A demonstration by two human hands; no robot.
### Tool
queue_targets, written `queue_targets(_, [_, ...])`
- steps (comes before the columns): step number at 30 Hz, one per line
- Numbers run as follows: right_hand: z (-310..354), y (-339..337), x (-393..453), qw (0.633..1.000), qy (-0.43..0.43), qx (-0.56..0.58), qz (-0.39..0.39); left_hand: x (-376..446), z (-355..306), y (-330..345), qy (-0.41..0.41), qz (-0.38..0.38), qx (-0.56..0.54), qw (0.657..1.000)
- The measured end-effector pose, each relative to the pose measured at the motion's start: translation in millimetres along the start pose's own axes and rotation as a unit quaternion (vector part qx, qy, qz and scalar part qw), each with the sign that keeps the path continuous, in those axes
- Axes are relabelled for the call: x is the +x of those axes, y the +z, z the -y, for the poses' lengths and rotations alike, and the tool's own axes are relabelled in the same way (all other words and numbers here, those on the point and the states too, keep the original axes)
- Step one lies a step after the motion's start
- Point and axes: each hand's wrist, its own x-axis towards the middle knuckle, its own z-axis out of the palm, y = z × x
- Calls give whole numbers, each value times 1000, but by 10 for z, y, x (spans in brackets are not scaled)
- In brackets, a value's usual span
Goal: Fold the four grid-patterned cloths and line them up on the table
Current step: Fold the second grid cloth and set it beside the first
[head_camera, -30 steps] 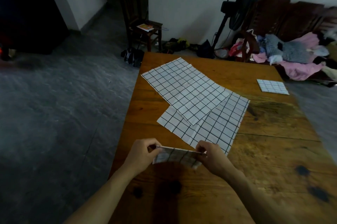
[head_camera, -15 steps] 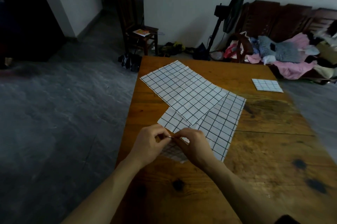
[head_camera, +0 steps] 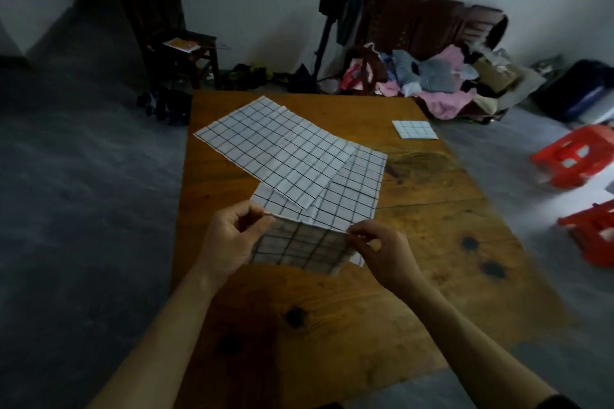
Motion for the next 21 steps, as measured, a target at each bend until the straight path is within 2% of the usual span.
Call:
queue_targets(5, [-108,-292,-254,998,28,42,-34,-15,-3,355,18,39,45,998])
queue_targets(9, [-178,-473,-479,1000,25,-15,10,-116,-135,660,42,73,101,991])
queue_targets(11, [-157,-510,-542,998,0,-60,31,-171,-231,806,52,99,147,983])
queue_targets(15, [-108,-647,-713,997,-70,-32,18,-382,-470,1136,67,131,205,968])
queue_targets(21, [-418,-1137,-1436,997,-72,23,-33,-980,-793,1788,41,149,176,972])
